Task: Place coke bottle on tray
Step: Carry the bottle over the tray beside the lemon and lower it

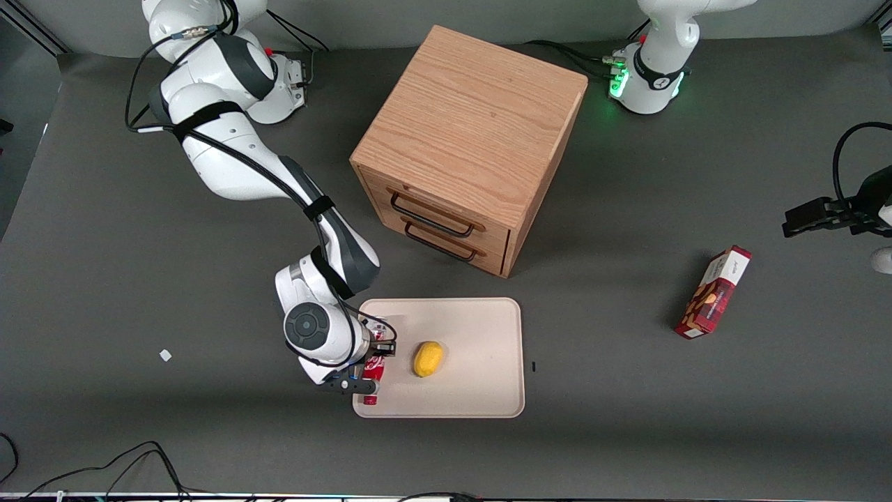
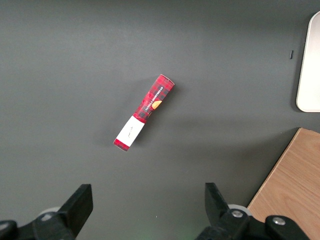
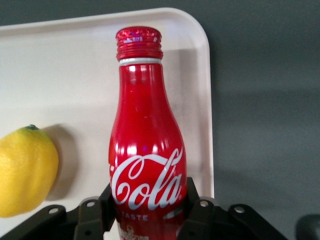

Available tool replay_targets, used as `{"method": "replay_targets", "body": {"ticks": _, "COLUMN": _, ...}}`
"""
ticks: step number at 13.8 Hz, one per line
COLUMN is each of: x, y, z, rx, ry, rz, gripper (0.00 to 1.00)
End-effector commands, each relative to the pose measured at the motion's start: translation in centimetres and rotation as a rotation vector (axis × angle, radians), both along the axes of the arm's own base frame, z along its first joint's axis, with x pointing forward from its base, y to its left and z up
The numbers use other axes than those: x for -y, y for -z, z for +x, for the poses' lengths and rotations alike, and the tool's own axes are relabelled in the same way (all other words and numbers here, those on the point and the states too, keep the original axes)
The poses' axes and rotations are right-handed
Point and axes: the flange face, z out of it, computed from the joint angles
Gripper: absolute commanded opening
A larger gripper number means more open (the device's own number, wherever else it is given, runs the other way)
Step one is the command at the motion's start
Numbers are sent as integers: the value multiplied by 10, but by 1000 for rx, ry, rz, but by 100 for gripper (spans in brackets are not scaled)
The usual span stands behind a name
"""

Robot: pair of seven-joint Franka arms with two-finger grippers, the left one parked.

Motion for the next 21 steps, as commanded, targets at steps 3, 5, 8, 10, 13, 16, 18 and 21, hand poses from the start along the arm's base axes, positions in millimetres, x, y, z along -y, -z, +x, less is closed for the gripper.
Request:
{"method": "replay_targets", "body": {"ticks": 3, "x": -2, "y": -3, "z": 7, "rx": 26, "ry": 8, "rz": 31, "gripper": 100}}
{"method": "replay_targets", "body": {"ticks": 5, "x": -1, "y": -4, "z": 7, "rx": 28, "ry": 6, "rz": 31, "gripper": 100}}
{"method": "replay_targets", "body": {"ticks": 8, "x": -1, "y": -4, "z": 7, "rx": 28, "ry": 6, "rz": 31, "gripper": 100}}
{"method": "replay_targets", "body": {"ticks": 10, "x": -2, "y": -4, "z": 7, "rx": 28, "ry": 6, "rz": 31, "gripper": 100}}
{"method": "replay_targets", "body": {"ticks": 13, "x": -2, "y": -3, "z": 6, "rx": 25, "ry": 6, "rz": 30, "gripper": 100}}
{"method": "replay_targets", "body": {"ticks": 16, "x": -2, "y": -12, "z": 7, "rx": 27, "ry": 15, "rz": 31, "gripper": 100}}
{"method": "replay_targets", "body": {"ticks": 18, "x": -2, "y": -27, "z": 7, "rx": 26, "ry": 36, "rz": 28, "gripper": 100}}
{"method": "replay_targets", "body": {"ticks": 21, "x": 6, "y": -66, "z": 2, "rx": -12, "ry": 37, "rz": -2, "gripper": 100}}
